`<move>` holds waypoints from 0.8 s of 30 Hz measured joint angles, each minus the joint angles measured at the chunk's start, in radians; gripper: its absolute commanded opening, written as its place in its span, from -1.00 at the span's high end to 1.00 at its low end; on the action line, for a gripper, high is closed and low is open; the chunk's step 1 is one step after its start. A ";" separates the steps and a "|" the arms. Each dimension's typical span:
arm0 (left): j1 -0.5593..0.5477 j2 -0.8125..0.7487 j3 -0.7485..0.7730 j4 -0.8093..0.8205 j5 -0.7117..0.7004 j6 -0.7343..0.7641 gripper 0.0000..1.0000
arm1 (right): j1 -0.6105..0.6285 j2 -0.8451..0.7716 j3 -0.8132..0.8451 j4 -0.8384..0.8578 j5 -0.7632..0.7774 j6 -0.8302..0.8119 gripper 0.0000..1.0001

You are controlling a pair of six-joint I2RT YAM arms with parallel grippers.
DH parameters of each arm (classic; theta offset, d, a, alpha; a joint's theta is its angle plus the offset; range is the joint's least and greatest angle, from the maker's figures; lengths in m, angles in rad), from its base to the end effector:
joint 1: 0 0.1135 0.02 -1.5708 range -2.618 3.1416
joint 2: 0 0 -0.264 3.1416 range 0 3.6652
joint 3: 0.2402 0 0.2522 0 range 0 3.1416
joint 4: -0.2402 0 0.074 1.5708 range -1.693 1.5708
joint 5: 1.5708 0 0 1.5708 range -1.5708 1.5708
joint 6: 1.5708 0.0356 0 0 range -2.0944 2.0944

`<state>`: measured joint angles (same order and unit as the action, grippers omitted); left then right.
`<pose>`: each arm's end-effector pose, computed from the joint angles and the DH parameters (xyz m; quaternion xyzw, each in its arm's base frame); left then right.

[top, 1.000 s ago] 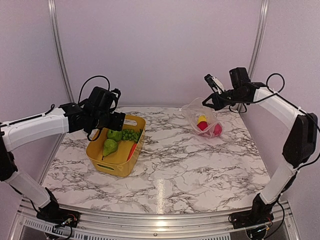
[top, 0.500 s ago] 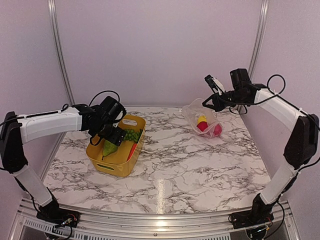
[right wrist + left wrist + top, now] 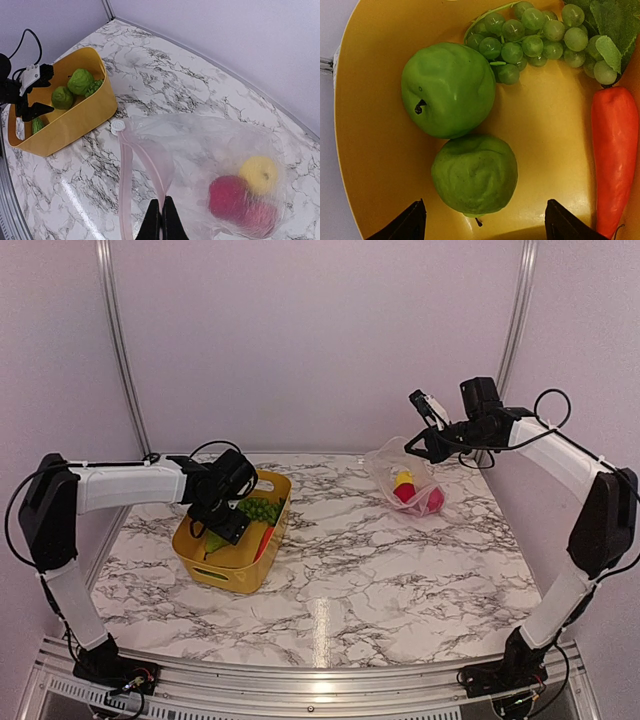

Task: Place the food in the zip-top bag and seal the zipper
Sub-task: Pick up the fake fruit from the bin.

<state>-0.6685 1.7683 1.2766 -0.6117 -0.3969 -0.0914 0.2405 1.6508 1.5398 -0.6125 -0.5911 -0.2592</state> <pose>0.2943 -0.2149 0.2142 0.2276 0.9273 0.0939 0.2820 0.3535 0.1071 0.3406 -0.3316 0.8154 0.2618 0.3957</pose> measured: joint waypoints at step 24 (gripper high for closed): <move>0.001 0.171 0.037 0.021 -0.159 -0.036 -0.57 | 0.003 0.003 0.000 0.000 -0.003 0.000 1.00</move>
<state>-0.6674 1.9388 1.3136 -0.5911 -0.5564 -0.1276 0.2440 1.6535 1.5398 -0.6125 -0.5941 -0.2596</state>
